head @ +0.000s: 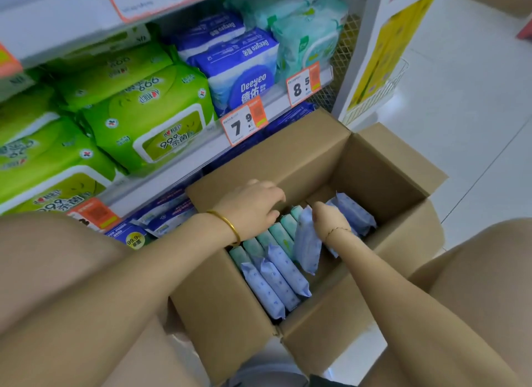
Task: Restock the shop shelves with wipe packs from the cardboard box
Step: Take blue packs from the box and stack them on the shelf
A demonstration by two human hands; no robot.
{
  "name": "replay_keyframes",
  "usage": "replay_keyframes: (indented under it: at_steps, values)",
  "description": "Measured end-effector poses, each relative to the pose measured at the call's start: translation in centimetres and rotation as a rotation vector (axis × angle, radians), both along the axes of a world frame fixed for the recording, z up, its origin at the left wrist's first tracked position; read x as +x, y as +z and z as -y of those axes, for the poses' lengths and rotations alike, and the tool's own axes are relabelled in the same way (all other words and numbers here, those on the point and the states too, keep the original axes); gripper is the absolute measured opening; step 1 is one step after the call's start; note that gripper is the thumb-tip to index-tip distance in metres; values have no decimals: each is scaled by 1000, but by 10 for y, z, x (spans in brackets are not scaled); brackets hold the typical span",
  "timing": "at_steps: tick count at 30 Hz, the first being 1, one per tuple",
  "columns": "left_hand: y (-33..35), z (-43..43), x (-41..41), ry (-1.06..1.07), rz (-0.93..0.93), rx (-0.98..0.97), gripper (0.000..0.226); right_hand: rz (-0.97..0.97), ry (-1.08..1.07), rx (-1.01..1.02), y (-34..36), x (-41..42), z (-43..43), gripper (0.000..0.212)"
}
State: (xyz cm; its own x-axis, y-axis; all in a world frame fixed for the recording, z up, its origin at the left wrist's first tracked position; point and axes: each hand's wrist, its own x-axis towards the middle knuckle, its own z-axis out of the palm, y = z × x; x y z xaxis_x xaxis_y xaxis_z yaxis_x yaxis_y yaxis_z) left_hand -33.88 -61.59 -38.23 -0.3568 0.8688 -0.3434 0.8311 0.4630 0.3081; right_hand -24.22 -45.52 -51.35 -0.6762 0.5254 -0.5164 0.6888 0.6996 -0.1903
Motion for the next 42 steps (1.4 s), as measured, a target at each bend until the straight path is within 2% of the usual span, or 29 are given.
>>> replay_keyframes:
  at_steps: [3, 6, 8, 10, 12, 14, 16, 18, 21, 25, 28, 29, 31, 32, 35, 37, 38, 40, 42]
  values:
    - [-4, 3, 3, 25, 59, 12, 48, -168, -150, -109, 42, -11, -10, 12]
    - [-6, 8, 6, 96, 126, 2, 74, -399, -413, -506, 79, -14, -6, 13]
    - [-9, 12, 5, 129, 96, -2, 85, -489, -528, -804, 96, -14, -1, 17]
    - [-10, 13, 0, 185, 57, 61, 85, -548, -593, -1025, 107, -15, 7, 14]
    - [-5, 14, -10, 297, 169, 146, 72, -614, -666, -1178, 117, -16, 13, 5]
    - [8, 16, -20, 488, 500, 183, 59, -649, -657, -1164, 122, -17, 16, 24]
    - [23, 21, -25, 657, 878, 204, 47, -638, -507, -911, 126, -19, 15, 32]
    - [33, 27, -25, 714, 1126, 219, 39, -658, -382, -780, 130, -19, 11, 38]
    - [42, 37, -29, 721, 1265, 198, 38, -703, -316, -887, 133, -15, 9, 45]
    - [50, 45, -30, 781, 1334, 237, 30, -800, -202, -918, 135, -15, 15, 16]
    - [59, 47, -21, 771, 1403, 295, 22, -816, -117, -1006, 142, -16, 21, 18]
    - [64, 49, -20, 763, 1412, 317, 26, -838, -114, -1010, 146, -16, 22, 19]
    - [76, 54, -22, 752, 1369, 381, 49, -913, -143, -1020, 157, -17, 23, 21]
    - [83, 56, -24, 746, 1306, 426, 48, -952, -157, -1031, 164, -18, 23, 22]
    - [115, 61, -25, 692, 1041, 556, 18, -1050, -135, -1060, 193, -31, 24, 27]
    - [142, 64, -29, 642, 853, 600, 14, -1116, -85, -1054, 219, -42, 26, 20]
    - [158, 67, -33, 598, 740, 620, 15, -1154, -61, -1050, 234, -48, 28, 16]
    - [191, 72, -44, 502, 520, 698, 32, -1229, -10, -1055, 267, -62, 33, 17]
    - [223, 76, -54, 457, 345, 804, 34, -1304, 52, -1045, 300, -78, 38, 19]
